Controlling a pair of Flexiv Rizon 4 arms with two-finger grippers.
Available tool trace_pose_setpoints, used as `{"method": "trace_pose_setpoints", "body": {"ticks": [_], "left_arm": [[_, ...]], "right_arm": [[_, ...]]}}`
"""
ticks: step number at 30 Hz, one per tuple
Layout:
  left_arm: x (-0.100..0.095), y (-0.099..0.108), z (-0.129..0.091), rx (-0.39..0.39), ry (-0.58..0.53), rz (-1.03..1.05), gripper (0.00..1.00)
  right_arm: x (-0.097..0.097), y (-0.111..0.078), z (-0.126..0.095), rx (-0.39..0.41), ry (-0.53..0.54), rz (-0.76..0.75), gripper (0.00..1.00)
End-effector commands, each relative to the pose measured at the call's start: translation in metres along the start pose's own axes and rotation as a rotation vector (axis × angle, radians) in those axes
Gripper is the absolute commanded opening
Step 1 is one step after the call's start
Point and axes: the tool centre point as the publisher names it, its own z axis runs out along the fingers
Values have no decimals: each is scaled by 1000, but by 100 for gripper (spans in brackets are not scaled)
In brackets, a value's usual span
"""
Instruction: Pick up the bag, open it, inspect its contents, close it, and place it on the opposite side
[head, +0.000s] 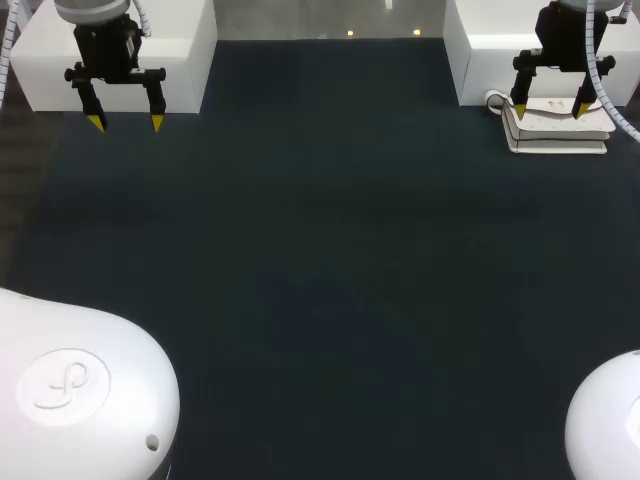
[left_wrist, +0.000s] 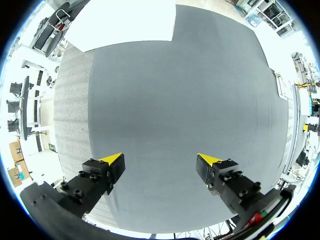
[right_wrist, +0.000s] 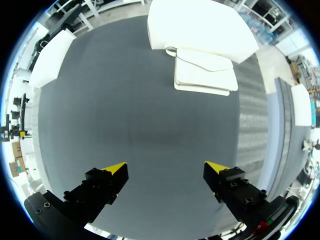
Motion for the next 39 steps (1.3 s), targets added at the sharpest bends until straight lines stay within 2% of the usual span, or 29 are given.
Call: {"method": "trace_pose_setpoints", "body": {"ticks": [1,21,24,32,39], "left_arm": [[0,0,0,0,-2,-1,100],[0,0,0,0,-2,-1,100],[1,0,2,25,8,67,100],[5,5,15,142,84,427,100],[8,6,23,266,167,752,100]], "right_arm": [[1,0,-1,2,-2,0,100],[1,0,-1,2,-2,0,100],[1,7,1,4,3,-17,100],[-28,20,22,34,40,33,100],[-68,35,36,28,71,96,100]]}}
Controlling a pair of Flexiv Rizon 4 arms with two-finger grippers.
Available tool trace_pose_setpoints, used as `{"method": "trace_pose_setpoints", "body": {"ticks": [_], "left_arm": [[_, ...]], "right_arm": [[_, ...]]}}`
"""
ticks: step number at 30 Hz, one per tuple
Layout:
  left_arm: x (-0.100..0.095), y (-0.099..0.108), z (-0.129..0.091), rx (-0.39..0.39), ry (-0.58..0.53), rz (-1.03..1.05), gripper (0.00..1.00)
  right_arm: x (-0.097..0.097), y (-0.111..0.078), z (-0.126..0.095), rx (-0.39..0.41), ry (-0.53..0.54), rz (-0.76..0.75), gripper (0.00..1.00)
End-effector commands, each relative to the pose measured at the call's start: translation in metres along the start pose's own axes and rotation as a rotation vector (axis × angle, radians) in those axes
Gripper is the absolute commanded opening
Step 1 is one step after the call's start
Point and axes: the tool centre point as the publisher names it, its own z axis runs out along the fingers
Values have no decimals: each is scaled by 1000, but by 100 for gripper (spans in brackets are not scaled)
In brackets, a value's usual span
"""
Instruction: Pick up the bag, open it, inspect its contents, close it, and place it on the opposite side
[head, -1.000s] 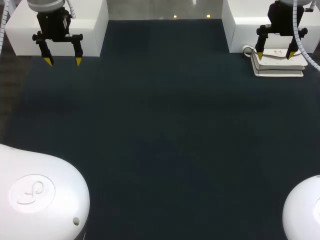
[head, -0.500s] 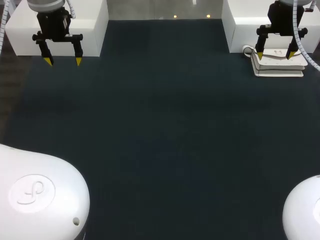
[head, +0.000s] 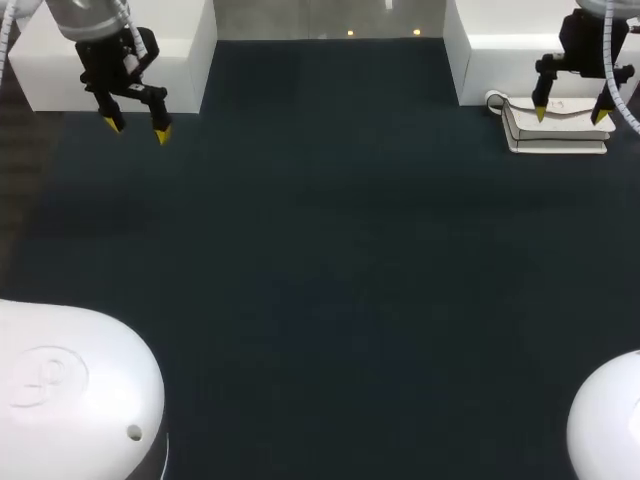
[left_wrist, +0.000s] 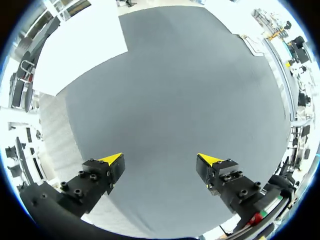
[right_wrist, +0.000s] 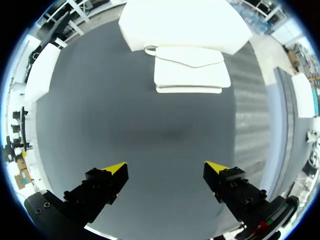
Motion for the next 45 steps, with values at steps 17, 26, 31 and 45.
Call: {"method": "trace_pose_setpoints", "body": {"ticks": [17,26,31,45], "left_arm": [[21,19,32,360,144,887,100],[21,12,48,474,238,1043,100],[21,-7,62,478,292,1079,100],[24,-32,81,487,327,1136,100]], "right_arm": [[-68,51,42,-21,127,4,100],[-86,71,61,-42,175,-6,100],[-94,84,70,-48,189,-5,100],[-123,114,90,-39,211,20,100]]}}
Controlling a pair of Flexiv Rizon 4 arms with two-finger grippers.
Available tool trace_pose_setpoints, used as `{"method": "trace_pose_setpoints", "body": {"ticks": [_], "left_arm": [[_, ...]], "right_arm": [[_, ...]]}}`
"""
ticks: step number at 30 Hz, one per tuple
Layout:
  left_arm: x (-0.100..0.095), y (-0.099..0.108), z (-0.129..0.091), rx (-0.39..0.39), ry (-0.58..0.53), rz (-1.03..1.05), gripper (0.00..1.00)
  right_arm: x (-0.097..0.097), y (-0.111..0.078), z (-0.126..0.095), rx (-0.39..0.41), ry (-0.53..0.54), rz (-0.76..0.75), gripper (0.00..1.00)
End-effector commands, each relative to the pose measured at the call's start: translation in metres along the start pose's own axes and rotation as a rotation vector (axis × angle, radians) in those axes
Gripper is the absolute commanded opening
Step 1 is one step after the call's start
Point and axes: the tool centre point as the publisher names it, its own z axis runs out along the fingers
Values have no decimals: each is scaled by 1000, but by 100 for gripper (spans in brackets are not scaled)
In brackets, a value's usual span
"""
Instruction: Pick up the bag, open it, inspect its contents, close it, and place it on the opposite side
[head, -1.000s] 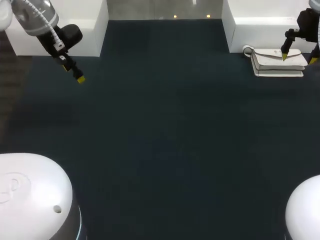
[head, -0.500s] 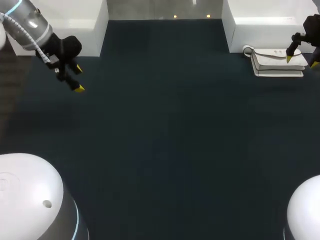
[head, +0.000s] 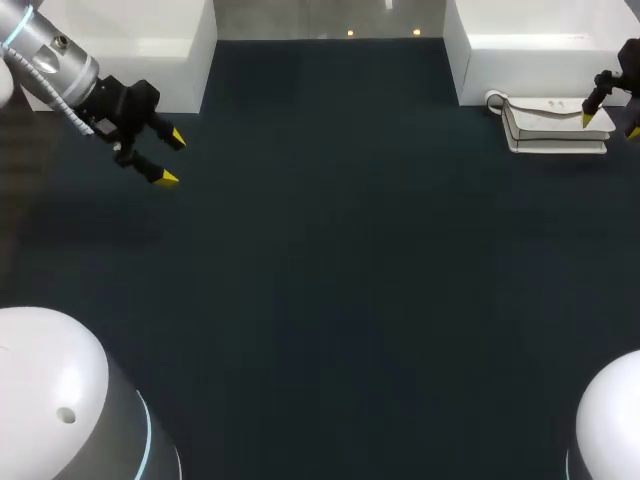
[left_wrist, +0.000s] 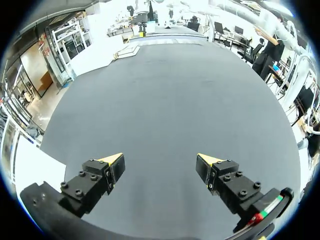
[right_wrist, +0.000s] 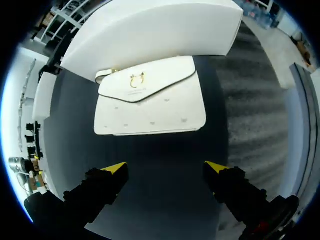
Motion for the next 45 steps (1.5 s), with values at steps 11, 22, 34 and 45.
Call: {"method": "trace_pose_setpoints", "body": {"ticks": [11,22,34,45], "left_arm": [[-15,2,19,12,5,-10,100],[-23,-6,38,11,2,-16,100],[-34,-20,56,8,10,-8,100],[-34,-20,56,8,10,-8,100]], "right_arm": [[-26,31,13,42,40,7,100],[-40,44,22,42,67,17,100],[-54,53,28,47,73,24,100],[-61,63,34,41,115,29,100]]}}
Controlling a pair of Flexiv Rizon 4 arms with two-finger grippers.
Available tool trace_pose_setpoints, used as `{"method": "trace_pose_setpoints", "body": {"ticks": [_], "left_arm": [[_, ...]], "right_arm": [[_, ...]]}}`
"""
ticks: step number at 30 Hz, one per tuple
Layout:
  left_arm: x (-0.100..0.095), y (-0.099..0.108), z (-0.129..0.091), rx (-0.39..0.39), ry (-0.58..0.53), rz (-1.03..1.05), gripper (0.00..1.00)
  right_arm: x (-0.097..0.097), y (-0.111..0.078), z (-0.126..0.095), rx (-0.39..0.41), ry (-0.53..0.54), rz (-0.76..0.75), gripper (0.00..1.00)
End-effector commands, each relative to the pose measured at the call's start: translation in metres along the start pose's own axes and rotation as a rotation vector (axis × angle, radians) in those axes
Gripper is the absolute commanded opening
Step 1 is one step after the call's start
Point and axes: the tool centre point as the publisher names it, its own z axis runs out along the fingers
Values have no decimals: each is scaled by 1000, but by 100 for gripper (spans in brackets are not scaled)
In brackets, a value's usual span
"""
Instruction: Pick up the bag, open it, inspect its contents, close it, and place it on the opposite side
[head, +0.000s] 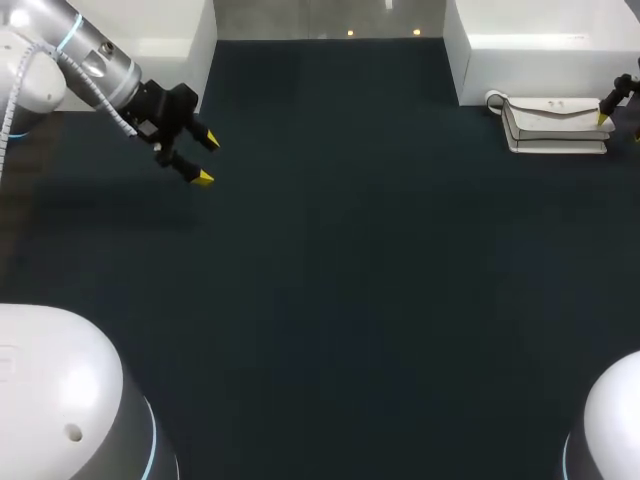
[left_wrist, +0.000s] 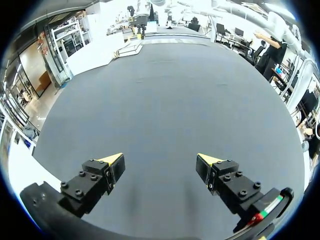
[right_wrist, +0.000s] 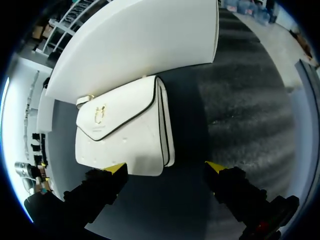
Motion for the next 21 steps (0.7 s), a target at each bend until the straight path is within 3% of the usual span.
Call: {"method": "trace_pose_setpoints", "body": {"ticks": [1,20,21], "left_arm": [[-1,1,1,2,0,1,100],[-1,1,1,2,0,1,100],[-1,1,1,2,0,1,100]], "right_arm": [[-7,14,4,106,37,-2,100],[1,43,12,115,167,0,100],[2,44,13,119,171,-1,96]]}}
